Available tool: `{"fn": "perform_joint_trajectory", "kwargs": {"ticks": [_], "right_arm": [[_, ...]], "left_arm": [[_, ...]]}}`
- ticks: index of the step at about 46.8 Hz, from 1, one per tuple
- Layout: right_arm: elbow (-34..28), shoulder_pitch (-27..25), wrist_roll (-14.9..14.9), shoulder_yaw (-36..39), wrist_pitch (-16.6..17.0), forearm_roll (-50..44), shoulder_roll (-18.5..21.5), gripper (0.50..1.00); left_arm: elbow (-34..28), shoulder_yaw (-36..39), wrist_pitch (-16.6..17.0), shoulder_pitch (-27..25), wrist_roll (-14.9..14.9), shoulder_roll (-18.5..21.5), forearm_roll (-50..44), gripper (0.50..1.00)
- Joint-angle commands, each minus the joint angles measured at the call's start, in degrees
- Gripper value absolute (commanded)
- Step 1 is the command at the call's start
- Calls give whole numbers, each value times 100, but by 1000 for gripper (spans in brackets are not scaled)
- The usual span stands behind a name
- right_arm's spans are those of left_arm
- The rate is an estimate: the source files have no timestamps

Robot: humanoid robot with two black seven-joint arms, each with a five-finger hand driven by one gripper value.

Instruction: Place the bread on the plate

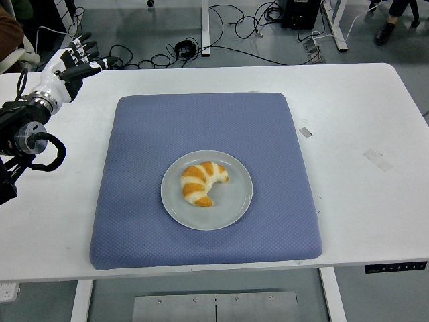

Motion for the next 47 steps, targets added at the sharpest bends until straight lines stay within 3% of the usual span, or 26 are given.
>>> {"fn": "perform_joint_trajectory", "kwargs": {"ticks": [1,47], "right_arm": [[-1,-1,1,0,0,0,0,1000],[-1,-1,1,0,0,0,0,1000]], "left_arm": [[0,0,4,0,0,-9,0,974],[106,35,5,26,-8,-79,18,974]]}}
